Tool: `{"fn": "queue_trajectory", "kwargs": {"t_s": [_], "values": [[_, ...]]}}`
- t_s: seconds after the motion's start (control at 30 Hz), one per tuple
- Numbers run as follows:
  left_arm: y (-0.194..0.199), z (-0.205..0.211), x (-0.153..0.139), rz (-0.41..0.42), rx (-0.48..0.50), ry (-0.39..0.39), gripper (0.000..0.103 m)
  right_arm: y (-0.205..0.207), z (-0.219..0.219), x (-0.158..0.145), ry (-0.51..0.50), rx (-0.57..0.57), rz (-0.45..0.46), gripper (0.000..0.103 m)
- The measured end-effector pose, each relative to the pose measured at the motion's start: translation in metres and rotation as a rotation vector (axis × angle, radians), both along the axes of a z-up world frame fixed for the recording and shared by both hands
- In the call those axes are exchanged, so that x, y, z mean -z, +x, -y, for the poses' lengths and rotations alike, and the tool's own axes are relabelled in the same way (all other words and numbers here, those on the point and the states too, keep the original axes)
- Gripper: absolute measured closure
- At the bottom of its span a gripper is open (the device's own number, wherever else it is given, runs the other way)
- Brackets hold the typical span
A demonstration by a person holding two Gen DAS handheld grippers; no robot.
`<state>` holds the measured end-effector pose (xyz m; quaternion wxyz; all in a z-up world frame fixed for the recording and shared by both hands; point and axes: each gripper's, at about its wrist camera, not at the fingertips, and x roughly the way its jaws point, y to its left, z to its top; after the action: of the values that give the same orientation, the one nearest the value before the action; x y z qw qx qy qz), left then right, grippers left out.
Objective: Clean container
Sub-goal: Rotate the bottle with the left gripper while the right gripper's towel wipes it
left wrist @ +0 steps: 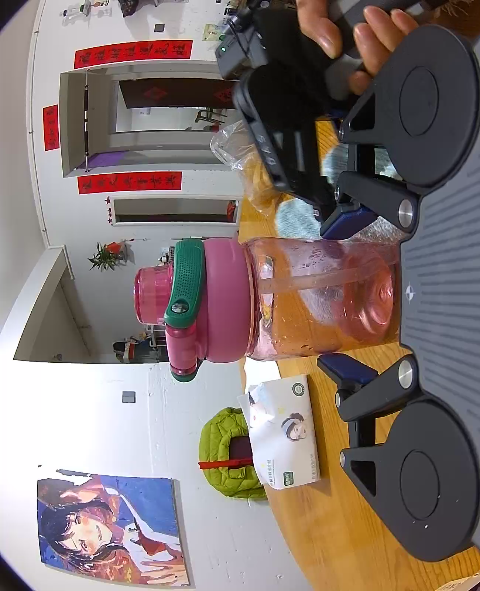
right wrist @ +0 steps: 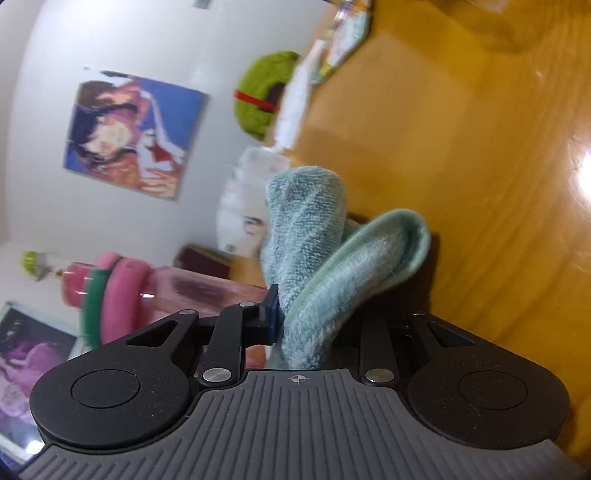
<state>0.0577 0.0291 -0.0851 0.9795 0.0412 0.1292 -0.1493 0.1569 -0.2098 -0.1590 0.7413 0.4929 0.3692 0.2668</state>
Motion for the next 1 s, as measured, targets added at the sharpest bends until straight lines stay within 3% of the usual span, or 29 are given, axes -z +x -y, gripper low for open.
{"fn": "queue_trajectory", "kwargs": {"t_s": [0.07,0.17,0.27,0.4,0.47,0.53,0.67,0.77,0.9,0.97,1.0], "values": [[0.000,0.000,0.000,0.000,0.000,0.000,0.038,-0.008,0.005,-0.010,0.051,0.005,0.094,0.073],[0.000,0.000,0.000,0.001,-0.001,0.000,0.038,-0.019,0.019,-0.018,0.243,0.007,0.250,0.073],[0.000,0.000,0.001,0.002,-0.002,0.004,0.038,-0.018,0.019,-0.014,0.277,-0.012,0.215,0.073],[0.001,-0.002,0.001,0.001,-0.002,0.002,0.038,-0.013,0.014,-0.003,0.104,-0.006,0.034,0.074],[0.001,-0.002,0.001,0.001,-0.002,0.001,0.038,-0.014,0.014,-0.002,0.063,-0.005,0.008,0.074],[0.001,-0.002,0.001,0.001,-0.001,0.001,0.038,-0.019,0.019,-0.007,0.130,0.002,0.076,0.074],[0.001,-0.001,0.001,0.002,-0.002,0.005,0.038,-0.031,0.029,-0.016,0.358,0.008,0.253,0.074],[0.001,-0.001,0.001,0.002,-0.001,0.008,0.038,-0.029,0.023,-0.014,0.300,-0.009,0.190,0.073],[0.001,-0.001,0.001,0.001,-0.001,0.010,0.038,-0.014,0.013,-0.001,0.096,-0.001,-0.013,0.073],[0.001,-0.001,0.001,-0.013,-0.002,-0.005,0.037,-0.011,0.010,-0.003,0.058,0.003,-0.014,0.073],[0.000,-0.001,0.001,-0.025,-0.009,-0.018,0.030,-0.013,0.010,-0.006,0.047,0.011,0.012,0.073]]}}
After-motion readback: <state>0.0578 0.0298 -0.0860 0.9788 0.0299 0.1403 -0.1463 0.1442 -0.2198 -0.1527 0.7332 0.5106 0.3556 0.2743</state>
